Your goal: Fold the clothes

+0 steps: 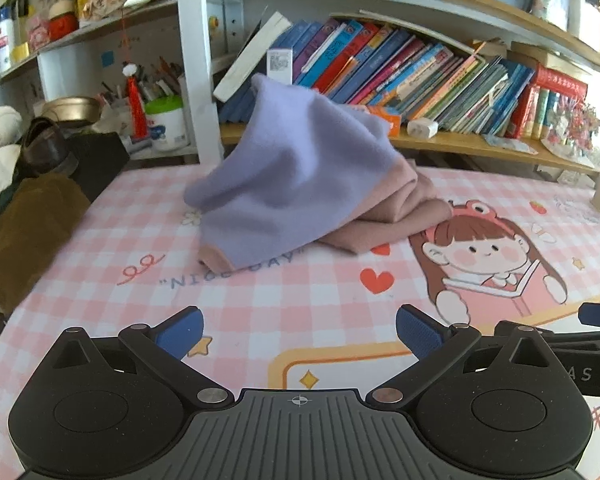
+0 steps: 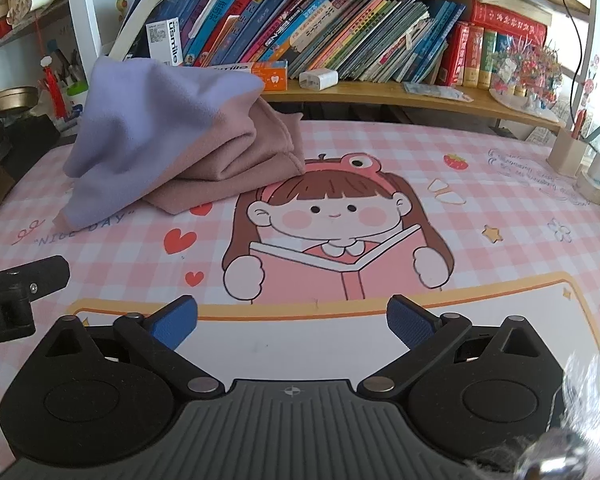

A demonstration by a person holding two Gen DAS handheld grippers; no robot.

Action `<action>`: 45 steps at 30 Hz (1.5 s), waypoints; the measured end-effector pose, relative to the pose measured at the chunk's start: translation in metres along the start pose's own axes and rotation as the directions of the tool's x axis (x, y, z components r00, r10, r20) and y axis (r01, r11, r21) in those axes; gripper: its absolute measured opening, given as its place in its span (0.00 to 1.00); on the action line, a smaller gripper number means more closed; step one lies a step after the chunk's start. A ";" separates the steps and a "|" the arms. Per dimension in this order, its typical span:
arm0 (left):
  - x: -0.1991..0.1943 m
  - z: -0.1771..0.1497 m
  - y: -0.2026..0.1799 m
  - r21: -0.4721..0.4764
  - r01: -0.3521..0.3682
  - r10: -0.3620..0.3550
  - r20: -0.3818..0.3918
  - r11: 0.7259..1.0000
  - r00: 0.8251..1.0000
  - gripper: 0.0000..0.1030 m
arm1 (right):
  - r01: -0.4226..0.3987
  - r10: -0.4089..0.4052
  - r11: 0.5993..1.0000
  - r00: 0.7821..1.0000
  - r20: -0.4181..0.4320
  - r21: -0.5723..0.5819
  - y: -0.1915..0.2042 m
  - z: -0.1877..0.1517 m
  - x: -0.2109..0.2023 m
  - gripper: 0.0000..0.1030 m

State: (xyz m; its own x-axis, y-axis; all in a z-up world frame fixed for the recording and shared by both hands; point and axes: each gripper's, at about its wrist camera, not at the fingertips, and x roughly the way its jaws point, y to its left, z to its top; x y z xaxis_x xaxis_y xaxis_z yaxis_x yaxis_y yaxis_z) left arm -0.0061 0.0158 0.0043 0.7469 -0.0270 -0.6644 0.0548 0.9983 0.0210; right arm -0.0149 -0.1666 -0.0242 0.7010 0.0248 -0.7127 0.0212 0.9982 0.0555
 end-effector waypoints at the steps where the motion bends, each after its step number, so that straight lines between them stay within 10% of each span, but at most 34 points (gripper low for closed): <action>1: 0.001 0.000 0.001 0.001 0.007 -0.007 -0.002 1.000 1.000 1.00 | 0.000 0.000 1.000 1.000 -0.001 0.000 0.000 0.000 0.000 0.98; 16: 0.019 0.009 0.050 -0.092 0.064 -0.062 0.023 0.994 0.998 1.00 | 0.030 -0.035 0.997 0.997 0.064 0.072 0.010 0.001 0.002 0.98; 40: 0.151 0.110 0.085 0.059 0.110 -0.115 0.103 0.992 0.988 1.00 | 0.129 -0.129 0.976 0.992 -0.013 0.178 0.008 -0.024 -0.019 0.98; 43: 0.166 0.116 0.081 0.075 0.113 -0.120 0.091 0.991 0.989 0.72 | 0.158 -0.158 0.970 0.987 -0.014 0.182 0.002 -0.026 -0.024 0.98; 45: 0.176 0.119 0.081 0.050 0.121 -0.124 0.058 0.991 0.991 0.23 | 0.181 -0.180 0.964 0.983 -0.024 0.193 -0.004 -0.027 -0.027 0.98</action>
State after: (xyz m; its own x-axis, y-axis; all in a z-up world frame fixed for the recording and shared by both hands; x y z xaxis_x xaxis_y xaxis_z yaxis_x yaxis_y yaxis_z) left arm 0.2085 0.0858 -0.0216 0.7713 -0.1534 -0.6176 0.1779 0.9838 -0.0223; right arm -0.0530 -0.1697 -0.0242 0.6685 -0.1540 -0.7276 0.2849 0.9567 0.0593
